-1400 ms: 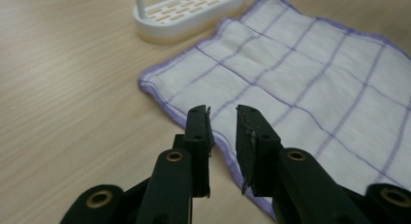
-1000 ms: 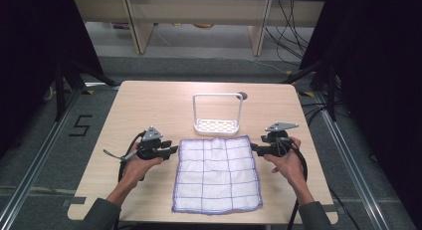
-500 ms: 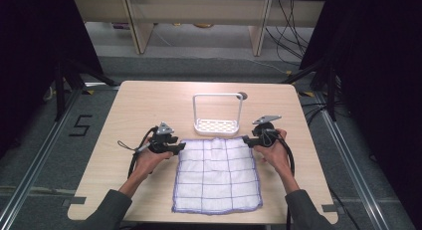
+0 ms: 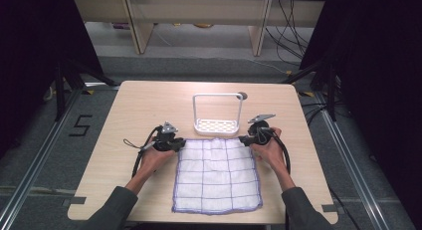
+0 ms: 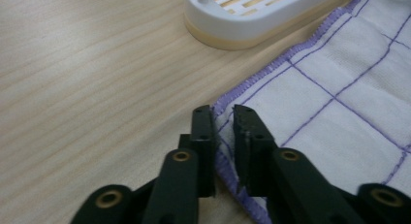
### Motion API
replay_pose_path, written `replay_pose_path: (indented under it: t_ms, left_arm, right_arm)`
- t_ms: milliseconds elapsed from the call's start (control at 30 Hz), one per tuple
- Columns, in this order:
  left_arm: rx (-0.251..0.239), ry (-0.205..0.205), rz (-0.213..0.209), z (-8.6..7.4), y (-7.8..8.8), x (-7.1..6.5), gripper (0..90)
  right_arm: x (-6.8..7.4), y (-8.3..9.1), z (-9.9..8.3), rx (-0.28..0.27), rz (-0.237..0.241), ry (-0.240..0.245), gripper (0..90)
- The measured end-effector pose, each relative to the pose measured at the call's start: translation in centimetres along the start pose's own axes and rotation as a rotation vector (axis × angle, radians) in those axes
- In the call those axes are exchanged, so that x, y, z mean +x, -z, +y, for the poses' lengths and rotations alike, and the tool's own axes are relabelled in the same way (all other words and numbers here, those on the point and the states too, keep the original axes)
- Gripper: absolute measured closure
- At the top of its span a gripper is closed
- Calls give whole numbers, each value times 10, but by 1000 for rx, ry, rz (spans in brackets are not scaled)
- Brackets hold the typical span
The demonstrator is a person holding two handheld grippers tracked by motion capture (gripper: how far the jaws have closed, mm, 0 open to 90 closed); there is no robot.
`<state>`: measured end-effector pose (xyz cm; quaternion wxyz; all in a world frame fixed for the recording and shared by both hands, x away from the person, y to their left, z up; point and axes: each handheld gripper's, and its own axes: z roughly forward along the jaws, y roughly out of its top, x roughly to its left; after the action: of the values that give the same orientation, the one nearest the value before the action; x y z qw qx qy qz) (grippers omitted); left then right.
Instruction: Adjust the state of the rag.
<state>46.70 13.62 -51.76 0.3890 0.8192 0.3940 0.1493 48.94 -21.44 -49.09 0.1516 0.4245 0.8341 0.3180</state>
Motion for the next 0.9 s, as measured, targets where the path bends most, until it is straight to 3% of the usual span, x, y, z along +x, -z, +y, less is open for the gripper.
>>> replay_pose_path:
  t_ms: [100,233,267,300,333,367,400,500,533,567,800,867,900]
  left_arm:
    - [-10,5,0,-1,-1,-1,846]
    - [-15,-11,2,0,1,-2,855]
    - [-17,-11,2,0,1,-2,855]
    - [-10,-15,-5,1,2,-2,855]
    - [-25,-11,3,1,3,-2,855]
    - [-23,-11,-5,2,6,-2,856]
    - [-23,-11,-5,2,6,-2,856]
    - [-36,-7,-9,4,10,-1,857]
    - [-36,-7,-9,4,10,-1,857]
    - [-50,8,-14,4,10,-1,857]
    - [-58,13,-15,4,14,2,857]
    - [-66,16,-18,4,16,2,858]
    - [-63,5,-21,5,18,3,858]
  right_arm:
    - [0,-1,-1,7,2,-21,511]
    - [-7,-6,-4,-24,-8,17,567]
    - [-6,-5,-5,-4,3,-24,582]
    - [-7,-6,-6,-12,8,-22,603]
    - [-7,-4,-5,11,25,-52,626]
    - [-11,-6,-6,-16,36,-30,683]
    - [-11,-6,-6,-16,36,-30,683]
    - [-13,-5,-7,-7,79,-46,825]
    - [-13,-5,-7,-7,79,-46,825]
    - [-13,-6,-9,-19,77,-25,871]
    - [-8,1,-7,-17,82,-43,886]
    - [-12,5,-6,-46,70,-2,886]
    - [-12,7,-6,-42,76,-5,886]
